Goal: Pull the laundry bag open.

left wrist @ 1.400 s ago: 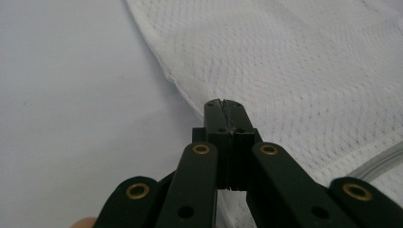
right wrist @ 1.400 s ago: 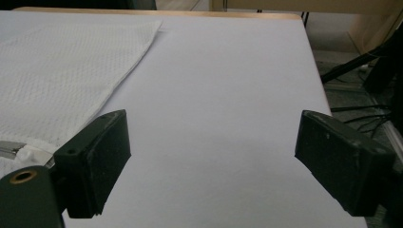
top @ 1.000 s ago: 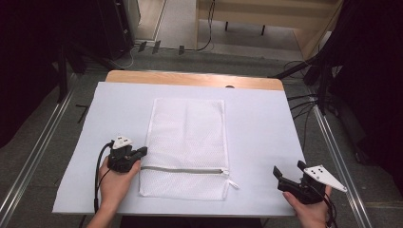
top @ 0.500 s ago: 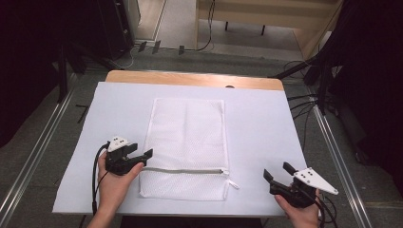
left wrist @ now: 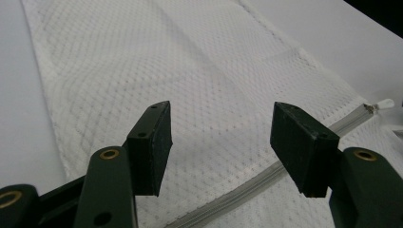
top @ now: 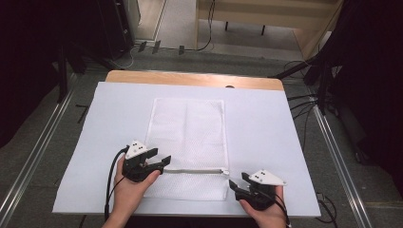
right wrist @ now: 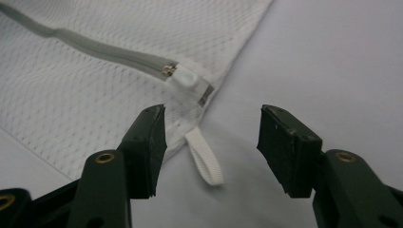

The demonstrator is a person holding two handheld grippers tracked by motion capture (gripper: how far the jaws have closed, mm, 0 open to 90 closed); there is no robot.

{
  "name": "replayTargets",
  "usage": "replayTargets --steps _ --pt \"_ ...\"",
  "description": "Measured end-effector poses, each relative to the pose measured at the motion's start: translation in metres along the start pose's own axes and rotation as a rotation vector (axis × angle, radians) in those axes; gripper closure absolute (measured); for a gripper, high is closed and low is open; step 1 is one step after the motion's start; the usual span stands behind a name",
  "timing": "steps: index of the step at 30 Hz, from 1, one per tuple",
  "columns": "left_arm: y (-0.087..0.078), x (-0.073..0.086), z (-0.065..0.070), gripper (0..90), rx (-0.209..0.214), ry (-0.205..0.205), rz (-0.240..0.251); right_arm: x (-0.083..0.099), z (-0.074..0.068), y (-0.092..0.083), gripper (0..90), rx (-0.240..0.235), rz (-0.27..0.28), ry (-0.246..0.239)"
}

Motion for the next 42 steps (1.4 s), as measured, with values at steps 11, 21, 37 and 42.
replayTargets --steps 11,21,37,42 --pt "0.005 -0.002 0.015 45.2 0.042 0.037 -0.007 0.004 -0.014 0.015 33.1 -0.014 -0.036 -0.016" --pt "0.005 -0.002 0.02 47.2 0.053 0.044 -0.01 0.004 -0.022 0.024 38.3 -0.034 -0.044 -0.033" --pt "0.016 -0.012 0.046 50.1 0.124 0.079 -0.005 0.005 -0.028 0.029 44.1 0.011 -0.025 -0.058" --pt "0.023 -0.016 0.065 50.3 0.158 0.104 -0.011 0.005 -0.027 0.029 56.3 0.075 -0.004 -0.085"
Point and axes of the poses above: each handheld gripper's, and its own axes: y roughly forward along the jaws, x roughly out of its underside, z roughly to its right, the point moved 8 cm from there along y, roughly forward along the jaws, and after that the axes turned 13 degrees about y, right-handed, at the moved point
